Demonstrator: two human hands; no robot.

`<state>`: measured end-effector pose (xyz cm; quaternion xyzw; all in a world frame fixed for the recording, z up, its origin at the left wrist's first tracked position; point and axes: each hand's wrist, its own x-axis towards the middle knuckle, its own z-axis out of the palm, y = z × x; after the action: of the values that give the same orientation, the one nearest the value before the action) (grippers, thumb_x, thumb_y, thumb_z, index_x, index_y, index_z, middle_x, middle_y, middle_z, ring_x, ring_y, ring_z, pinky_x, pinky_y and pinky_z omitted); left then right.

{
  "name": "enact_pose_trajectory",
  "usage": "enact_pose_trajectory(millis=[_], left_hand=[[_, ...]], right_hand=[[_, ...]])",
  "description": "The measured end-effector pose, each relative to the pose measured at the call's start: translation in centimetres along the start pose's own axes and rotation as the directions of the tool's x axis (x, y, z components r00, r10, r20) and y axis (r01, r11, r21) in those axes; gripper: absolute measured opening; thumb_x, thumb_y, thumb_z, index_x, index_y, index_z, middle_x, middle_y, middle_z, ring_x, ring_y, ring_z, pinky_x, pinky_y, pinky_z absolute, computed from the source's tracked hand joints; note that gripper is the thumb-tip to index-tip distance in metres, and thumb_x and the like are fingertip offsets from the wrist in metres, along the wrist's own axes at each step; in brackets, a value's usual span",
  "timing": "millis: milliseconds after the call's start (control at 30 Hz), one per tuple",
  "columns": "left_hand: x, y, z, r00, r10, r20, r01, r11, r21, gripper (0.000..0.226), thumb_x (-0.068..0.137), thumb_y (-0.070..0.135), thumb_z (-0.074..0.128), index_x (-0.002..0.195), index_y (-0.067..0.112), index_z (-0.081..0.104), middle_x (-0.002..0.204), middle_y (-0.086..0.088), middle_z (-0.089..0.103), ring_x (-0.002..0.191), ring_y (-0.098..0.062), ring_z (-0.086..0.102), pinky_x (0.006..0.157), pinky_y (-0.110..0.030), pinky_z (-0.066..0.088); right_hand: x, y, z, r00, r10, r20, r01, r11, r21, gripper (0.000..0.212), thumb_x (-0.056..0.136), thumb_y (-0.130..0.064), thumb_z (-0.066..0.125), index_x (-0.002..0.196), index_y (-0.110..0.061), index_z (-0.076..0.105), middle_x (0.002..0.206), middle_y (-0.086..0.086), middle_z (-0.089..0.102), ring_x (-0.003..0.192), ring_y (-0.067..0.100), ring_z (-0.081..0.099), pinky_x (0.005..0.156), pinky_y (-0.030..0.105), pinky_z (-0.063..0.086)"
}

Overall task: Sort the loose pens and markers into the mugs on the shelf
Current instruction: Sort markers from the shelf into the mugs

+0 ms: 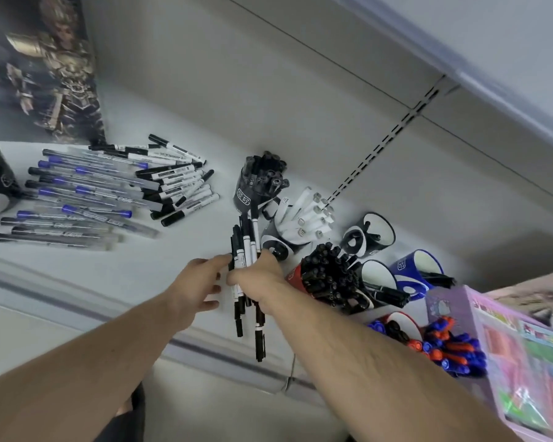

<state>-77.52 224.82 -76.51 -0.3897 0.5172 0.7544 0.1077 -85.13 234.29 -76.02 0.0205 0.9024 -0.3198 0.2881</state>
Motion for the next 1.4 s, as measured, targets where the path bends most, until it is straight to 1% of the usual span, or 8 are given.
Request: enact_pose_trajectory(millis=[133, 300, 633, 767, 867, 967, 1167, 1400], left_hand=[[-0.4, 1.9, 1.9, 0.981, 0.121, 0.154, -0.100, 0.986, -0.135, 0.057, 0.075, 0.057, 0.067, 0.117, 0.019, 0.064, 0.105, -0.002, 0.073, 0.097, -0.021, 0.069, 0.087, -0.042, 0.053], [-0.9, 3.3, 4.3, 0.970, 0.236, -0.056, -0.242, 0.930, -0.278, 0.023, 0.080, 0.028, 0.077, 0.092, 0.012, 0.064, 0.068, 0.001, 0.071, 0.066, -0.014, 0.069, 0.063, -0.025, 0.053], [-0.2, 3.4, 2.1, 0.970, 0.226, -0.086, -0.242, 0.890, -0.386, 0.018, 0.078, 0.002, 0.070, 0.095, 0.005, 0.069, 0.082, -0.008, 0.069, 0.075, -0.023, 0.068, 0.065, -0.030, 0.054], [0.4, 4.1, 0.8, 0.957, 0.272, -0.103, -0.291, 0.901, -0.323, 0.017, 0.077, -0.007, 0.067, 0.091, 0.003, 0.068, 0.078, -0.009, 0.067, 0.075, -0.024, 0.066, 0.069, -0.033, 0.054], [0.8, 4.3, -0.1, 0.944, 0.291, -0.156, -0.325, 0.903, -0.283, 0.016, 0.075, -0.010, 0.068, 0.084, 0.004, 0.065, 0.077, -0.014, 0.062, 0.074, -0.027, 0.063, 0.070, -0.037, 0.051], [1.1, 4.8, -1.1, 0.924, 0.308, -0.225, -0.362, 0.893, -0.266, 0.020, 0.075, -0.011, 0.067, 0.076, 0.008, 0.062, 0.071, -0.010, 0.061, 0.067, -0.026, 0.060, 0.060, -0.030, 0.050], [1.1, 5.4, -3.2, 0.846, 0.406, -0.346, -0.459, 0.884, -0.087, 0.021, 0.075, -0.008, 0.070, 0.078, 0.010, 0.059, 0.067, -0.005, 0.060, 0.056, -0.021, 0.056, 0.041, -0.019, 0.039], [-0.2, 5.0, -2.7, 0.824, 0.509, -0.249, -0.497, 0.860, 0.113, 0.026, 0.072, 0.002, 0.070, 0.089, -0.006, 0.052, 0.072, -0.028, 0.059, 0.051, -0.030, 0.054, 0.040, -0.028, 0.042]], right_hand=[[-2.1, -0.4, -0.9, 0.982, -0.187, -0.039, 0.188, 0.982, 0.011, 0.047, 0.064, -0.026, 0.073, 0.106, -0.025, 0.052, 0.089, -0.006, 0.068, 0.081, 0.012, 0.067, 0.068, 0.030, 0.057], [-3.2, -0.9, -1.3, 0.891, -0.441, -0.103, 0.400, 0.873, -0.278, 0.038, 0.085, -0.027, 0.061, 0.116, -0.016, 0.042, 0.098, 0.001, 0.066, 0.091, 0.023, 0.065, 0.068, 0.030, 0.045], [-1.5, 1.3, 0.1, 0.791, -0.611, -0.032, 0.540, 0.722, -0.433, 0.078, 0.076, -0.034, 0.067, 0.143, -0.020, 0.029, 0.114, 0.004, 0.063, 0.106, 0.026, 0.059, 0.085, 0.039, 0.050], [-0.7, 3.1, 0.6, 0.831, -0.555, 0.040, 0.519, 0.748, -0.414, 0.097, 0.073, -0.035, 0.068, 0.149, -0.035, 0.008, 0.119, -0.002, 0.063, 0.108, 0.021, 0.060, 0.085, 0.037, 0.053], [0.9, 3.4, 1.1, 0.883, -0.464, 0.066, 0.444, 0.783, -0.437, 0.049, 0.078, -0.040, 0.068, 0.122, -0.027, 0.052, 0.105, -0.002, 0.066, 0.097, 0.022, 0.065, 0.079, 0.035, 0.053], [2.1, 3.5, 1.3, 0.910, -0.405, 0.088, 0.397, 0.792, -0.464, 0.020, 0.084, -0.043, 0.062, 0.088, -0.023, 0.059, 0.093, -0.004, 0.068, 0.085, 0.020, 0.064, 0.073, 0.032, 0.052], [3.2, 3.7, 1.3, 0.939, -0.343, 0.034, 0.322, 0.841, -0.435, 0.011, 0.091, -0.027, 0.056, 0.094, -0.021, 0.064, 0.103, 0.000, 0.065, 0.094, 0.020, 0.061, 0.079, 0.029, 0.051], [2.4, 1.8, 0.3, 0.955, -0.297, -0.026, 0.272, 0.904, -0.330, 0.032, 0.086, -0.018, 0.059, 0.118, -0.016, 0.057, 0.125, 0.002, 0.049, 0.096, 0.019, 0.054, 0.077, 0.024, 0.044]])
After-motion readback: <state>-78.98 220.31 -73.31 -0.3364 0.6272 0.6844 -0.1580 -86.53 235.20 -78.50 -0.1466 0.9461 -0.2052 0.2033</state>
